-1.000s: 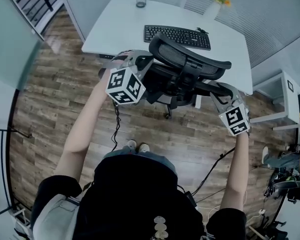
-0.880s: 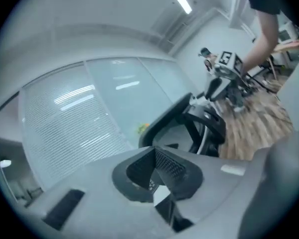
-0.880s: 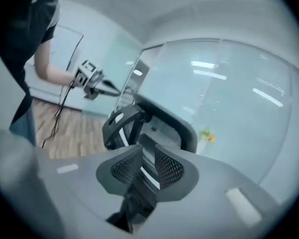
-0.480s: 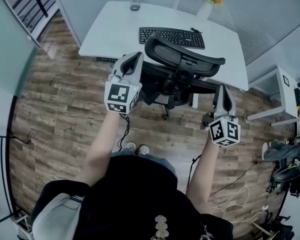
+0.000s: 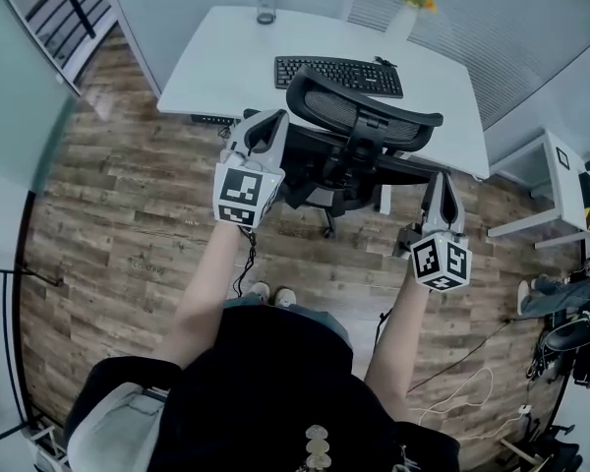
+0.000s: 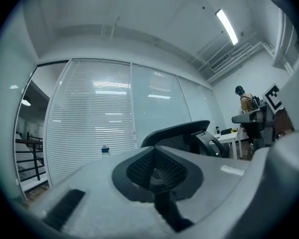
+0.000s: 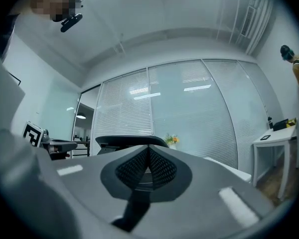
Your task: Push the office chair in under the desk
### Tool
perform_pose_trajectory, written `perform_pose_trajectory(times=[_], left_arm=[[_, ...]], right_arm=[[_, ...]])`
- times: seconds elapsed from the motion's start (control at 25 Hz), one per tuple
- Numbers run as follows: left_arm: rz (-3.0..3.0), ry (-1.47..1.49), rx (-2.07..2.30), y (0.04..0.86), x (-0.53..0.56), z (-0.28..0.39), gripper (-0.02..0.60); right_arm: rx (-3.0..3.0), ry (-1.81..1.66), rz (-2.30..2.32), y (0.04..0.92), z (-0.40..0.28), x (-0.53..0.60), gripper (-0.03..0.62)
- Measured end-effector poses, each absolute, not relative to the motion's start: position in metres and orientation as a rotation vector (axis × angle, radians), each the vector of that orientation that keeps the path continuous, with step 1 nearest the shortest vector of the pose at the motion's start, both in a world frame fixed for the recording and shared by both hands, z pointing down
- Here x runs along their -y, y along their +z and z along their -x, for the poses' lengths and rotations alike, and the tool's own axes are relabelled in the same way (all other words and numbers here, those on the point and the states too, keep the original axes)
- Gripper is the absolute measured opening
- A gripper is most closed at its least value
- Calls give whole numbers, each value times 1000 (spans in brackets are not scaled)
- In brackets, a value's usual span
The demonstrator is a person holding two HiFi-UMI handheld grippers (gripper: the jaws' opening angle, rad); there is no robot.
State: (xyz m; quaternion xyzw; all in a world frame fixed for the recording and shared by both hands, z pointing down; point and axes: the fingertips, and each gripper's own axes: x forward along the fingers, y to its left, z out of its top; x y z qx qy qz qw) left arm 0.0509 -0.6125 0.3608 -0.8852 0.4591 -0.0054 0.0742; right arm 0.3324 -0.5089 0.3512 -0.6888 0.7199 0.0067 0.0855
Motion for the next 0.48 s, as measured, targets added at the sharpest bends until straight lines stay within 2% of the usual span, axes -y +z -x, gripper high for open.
perform_pose_trajectory(times=[0.48], left_arm=[[2651,-37,-1377,362,614,-52,8]], right_arm=[[-2171,14,2049,356,-328,514,9]])
